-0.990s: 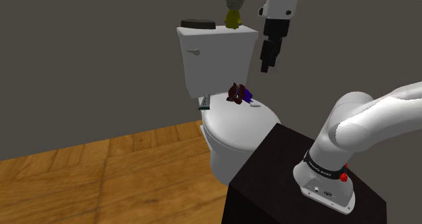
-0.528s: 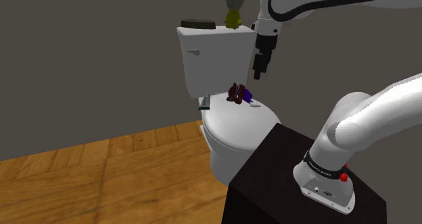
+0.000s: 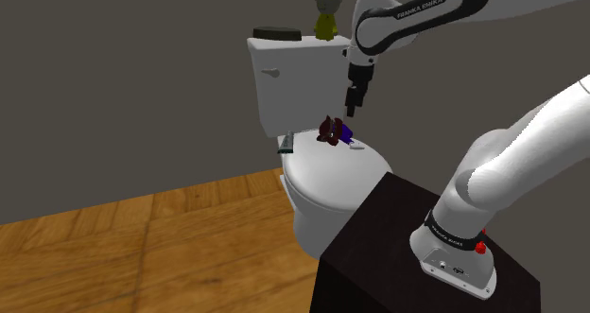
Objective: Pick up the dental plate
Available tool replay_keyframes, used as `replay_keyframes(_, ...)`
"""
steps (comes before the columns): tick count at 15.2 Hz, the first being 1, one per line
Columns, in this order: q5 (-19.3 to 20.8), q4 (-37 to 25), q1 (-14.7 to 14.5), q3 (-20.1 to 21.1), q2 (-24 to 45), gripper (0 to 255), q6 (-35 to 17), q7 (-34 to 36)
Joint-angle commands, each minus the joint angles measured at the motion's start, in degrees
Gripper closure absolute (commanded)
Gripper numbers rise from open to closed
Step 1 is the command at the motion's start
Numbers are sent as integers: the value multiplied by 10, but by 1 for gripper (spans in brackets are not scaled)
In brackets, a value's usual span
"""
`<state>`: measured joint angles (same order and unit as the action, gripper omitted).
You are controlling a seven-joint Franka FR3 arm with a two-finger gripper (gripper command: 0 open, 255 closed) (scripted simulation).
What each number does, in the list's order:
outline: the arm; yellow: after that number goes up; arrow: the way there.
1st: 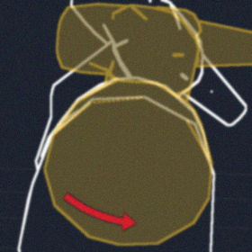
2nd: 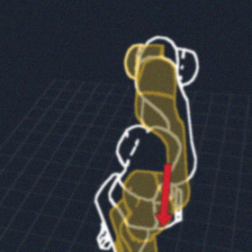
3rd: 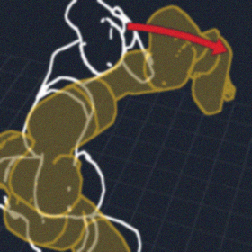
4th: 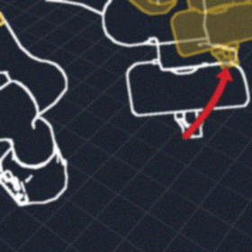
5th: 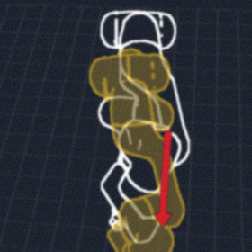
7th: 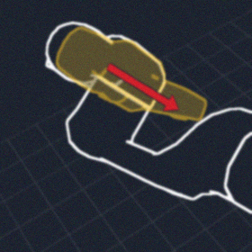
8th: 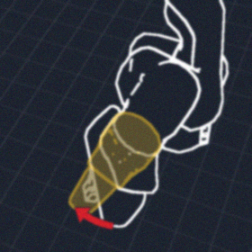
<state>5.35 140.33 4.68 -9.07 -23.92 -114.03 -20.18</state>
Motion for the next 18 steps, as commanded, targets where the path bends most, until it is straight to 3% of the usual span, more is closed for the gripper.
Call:
replay_keyframes(1,9,-10,5,-11,39,0,-34,-16)
replay_keyframes(9,18,-78,22,-49,197,0,-146,-75)
replay_keyframes(18,-9,-209,53,-67,385,0,-227,-147)
